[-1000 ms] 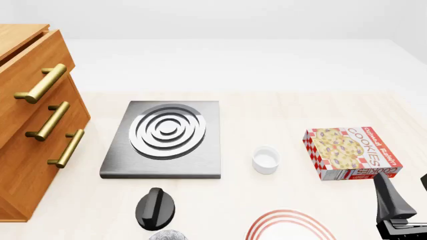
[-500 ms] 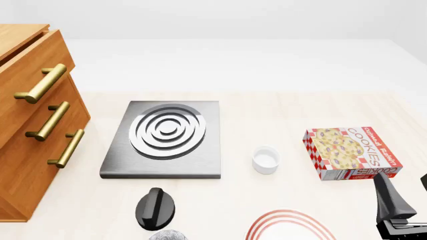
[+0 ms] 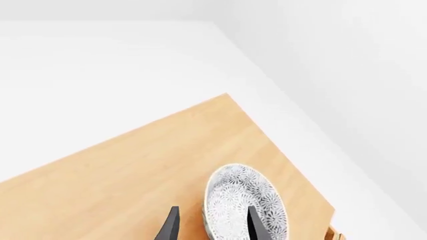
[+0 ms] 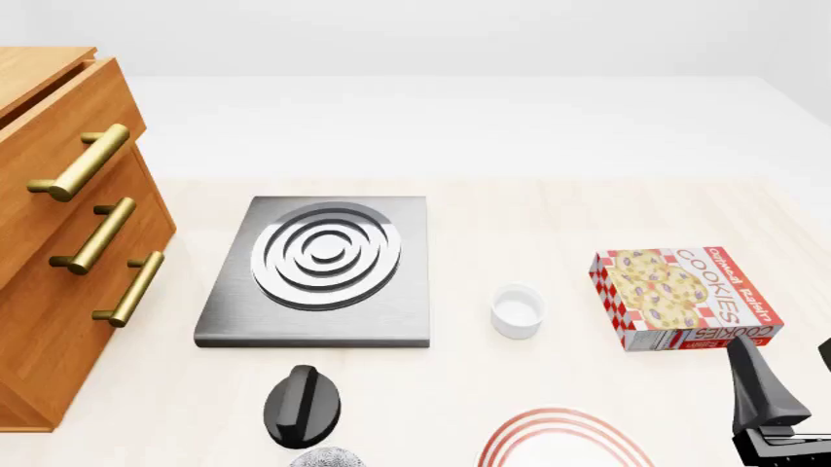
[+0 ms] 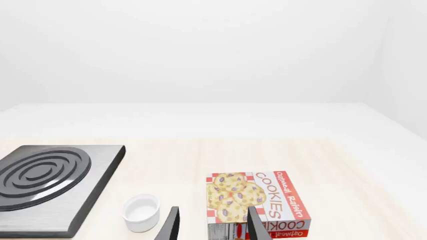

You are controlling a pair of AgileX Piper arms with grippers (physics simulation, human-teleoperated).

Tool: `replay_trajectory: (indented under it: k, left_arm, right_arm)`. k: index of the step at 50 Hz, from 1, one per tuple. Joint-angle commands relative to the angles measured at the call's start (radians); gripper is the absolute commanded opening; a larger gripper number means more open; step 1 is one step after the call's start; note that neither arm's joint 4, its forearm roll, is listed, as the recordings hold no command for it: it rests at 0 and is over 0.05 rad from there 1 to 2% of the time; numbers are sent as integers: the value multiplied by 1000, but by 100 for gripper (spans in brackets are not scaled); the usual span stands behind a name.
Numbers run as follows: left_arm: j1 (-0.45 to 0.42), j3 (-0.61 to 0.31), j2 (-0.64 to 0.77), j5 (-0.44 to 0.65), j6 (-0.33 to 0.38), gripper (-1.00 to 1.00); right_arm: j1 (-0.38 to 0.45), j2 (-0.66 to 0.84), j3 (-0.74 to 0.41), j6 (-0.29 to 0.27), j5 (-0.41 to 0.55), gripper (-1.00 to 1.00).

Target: Pick the akita bowl on the wooden cabinet and place it on the plate.

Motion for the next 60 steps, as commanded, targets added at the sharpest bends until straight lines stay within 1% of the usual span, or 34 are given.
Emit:
replay_trajectory:
  k: [1,2,3,5,6,7,9,10,11,13,15,16,17,18,19,20,21,28,33,50,60]
  left_arm:
    - [-16,28,8,-11,3,100]
    - [-19,29,8,-12,6,100]
    - [-5,28,-8,-20,44,-100]
    - [-27,42,-45,-49,50,-100]
    - [-22,42,-59,-51,54,-100]
    - [-23,44,-75,-58,74,-100]
    - [-23,52,-81,-61,66,-100]
    - [-23,78,-112,-99,61,-100]
    - [-16,96,-128,-118,37,-100]
    - [-29,101,-136,-118,10,-100]
    - [-47,84,-132,-95,5,-100]
    - [-40,79,-135,-90,7,-100]
    - [-40,98,-159,-118,-20,-100]
    - [-37,123,-186,-146,-70,-100]
    - [-30,133,-202,-158,-90,-100]
    - [-22,125,-205,-148,-81,-100]
    - [-38,128,-217,-152,-93,-100]
    - [-53,112,-240,-109,-114,-100]
    - [-64,104,-236,-91,-145,-100]
    - [-104,77,-264,-59,-174,-100]
    - [-155,46,-285,-26,-196,-100]
  right_arm:
    - [0,0,0,0,0,100]
    - [0,0,0,0,0,100]
    - [0,0,0,0,0,100]
    - [0,0,0,0,0,100]
    - [0,0,0,0,0,100]
    - [0,0,0,0,0,100]
    - [0,0,0,0,0,100]
    - [0,0,0,0,0,100]
    - [0,0,0,0,0,100]
    - [0,0,0,0,0,100]
    - [0,0,0,0,0,100]
    - [0,0,0,0,0,100]
    - [0,0,0,0,0,100]
    - [0,0,0,0,0,100]
    - [0,0,0,0,0,100]
    - [0,0,0,0,0,100]
    - [0,0,0,0,0,100]
    - [0,0,0,0,0,100]
    - [0,0,0,0,0,100]
    - [0,0,0,0,0,100]
    - [0,0,0,0,0,100]
